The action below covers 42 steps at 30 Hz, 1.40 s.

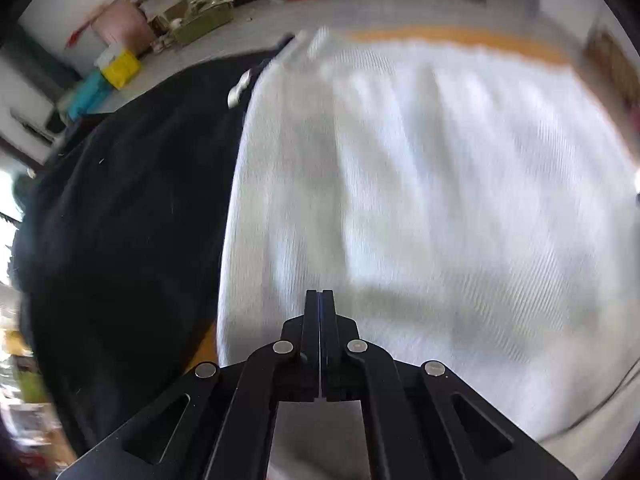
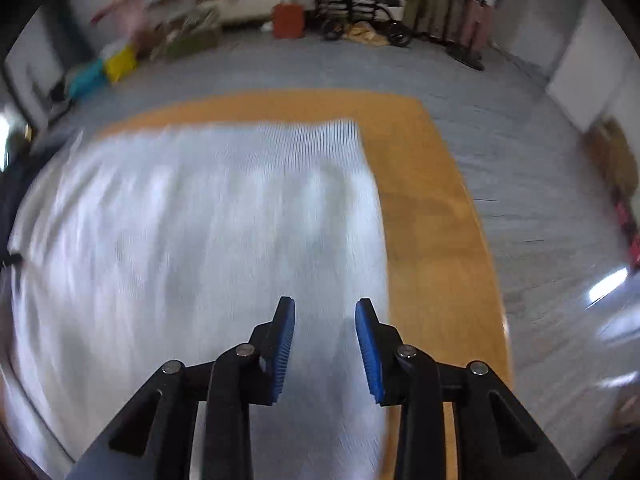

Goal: Fold clothes

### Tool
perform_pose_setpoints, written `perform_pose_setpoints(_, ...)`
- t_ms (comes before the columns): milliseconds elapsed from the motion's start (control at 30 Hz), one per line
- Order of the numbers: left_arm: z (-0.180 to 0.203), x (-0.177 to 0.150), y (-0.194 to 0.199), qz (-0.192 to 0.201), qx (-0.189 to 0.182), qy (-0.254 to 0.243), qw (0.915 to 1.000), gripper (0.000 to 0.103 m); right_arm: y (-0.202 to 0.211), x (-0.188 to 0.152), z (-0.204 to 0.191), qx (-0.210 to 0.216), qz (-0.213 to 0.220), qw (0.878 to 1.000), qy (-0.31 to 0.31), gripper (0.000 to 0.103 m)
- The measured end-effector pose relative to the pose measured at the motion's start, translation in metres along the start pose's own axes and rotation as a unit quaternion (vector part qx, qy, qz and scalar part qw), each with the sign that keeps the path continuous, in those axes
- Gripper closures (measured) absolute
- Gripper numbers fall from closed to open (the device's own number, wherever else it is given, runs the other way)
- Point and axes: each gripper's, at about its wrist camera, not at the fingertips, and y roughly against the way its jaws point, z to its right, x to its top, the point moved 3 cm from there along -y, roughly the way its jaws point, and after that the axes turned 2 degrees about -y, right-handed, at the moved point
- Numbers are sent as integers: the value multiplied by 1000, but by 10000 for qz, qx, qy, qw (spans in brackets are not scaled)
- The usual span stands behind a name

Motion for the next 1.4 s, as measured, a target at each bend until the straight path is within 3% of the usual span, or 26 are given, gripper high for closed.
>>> perform_pose_setpoints(100, -8, -6, 2, -95, 70, 85, 9999, 102, -10, -22, 15, -168, -246, 9996, 31, 69)
perform_pose_setpoints(267, -38, -6, 0, -137, 345, 354, 9987, 102, -12, -25, 28, -176, -158, 9996, -159, 68)
perform_pose_setpoints(400, -56, -8, 4, -65, 107, 611, 9981, 102, -13, -28, 44, -157, -123, 9988, -437, 62)
perform_pose_setpoints(467, -55, -6, 7, -59, 230, 524, 9983, 102, -13, -29, 48, -244, -59, 9985, -478, 58)
perform_pose_setpoints(567, -54, -8, 25, 170, 103, 702, 9973, 102, -11, -26, 49, -330, -82, 9981, -514, 53)
perform_pose_setpoints(633, -41, -18, 45, 276, -418, 660, 9966, 102, -7, -23, 49, -366, -146, 9978, -531, 72)
perform_pose_setpoints(733, -14, -34, 64, 179, -512, 85, 9985, 102, 35, -55, 15, 131, 79, 9998, -143, 67)
perform_pose_setpoints(833, 2, -53, 73, 29, -731, -86, 9973, 102, 60, -82, -11, 25, 110, 9986, 519, 62)
perform_pose_setpoints(933, -2, -74, 65, -239, -335, -147, 9990, 102, 49, -89, -28, -30, 68, 9978, 663, 60)
perform_pose_setpoints(967, -8, -81, 60, -329, -326, -81, 9989, 102, 48, -96, -26, -80, -26, 9981, 608, 60)
perform_pose_setpoints(1067, -24, -93, 65, -162, -545, 227, 9981, 102, 43, -112, -15, -233, -281, 9987, 361, 60)
perform_pose_setpoints(1133, -28, -99, 68, -17, -499, 188, 9986, 100, 33, -120, -3, -361, -430, 9982, 190, 60)
perform_pose_setpoints(1300, -13, -94, 82, 112, 203, -444, 9987, 100, 28, -129, 34, 267, -259, 9970, -685, 48)
perform_pose_setpoints(1333, -11, -94, 94, 349, 252, -425, 9982, 100, 31, -130, 39, 355, -235, 9953, -866, 53)
perform_pose_setpoints(1367, -9, -98, 114, 674, 72, -292, 9973, 100, 34, -131, 43, 431, -208, 9935, -1038, 63)
perform_pose_setpoints(1400, -7, -109, 129, 806, -99, -245, 9964, 100, 41, -133, 44, 597, -123, 9911, -1182, 62)
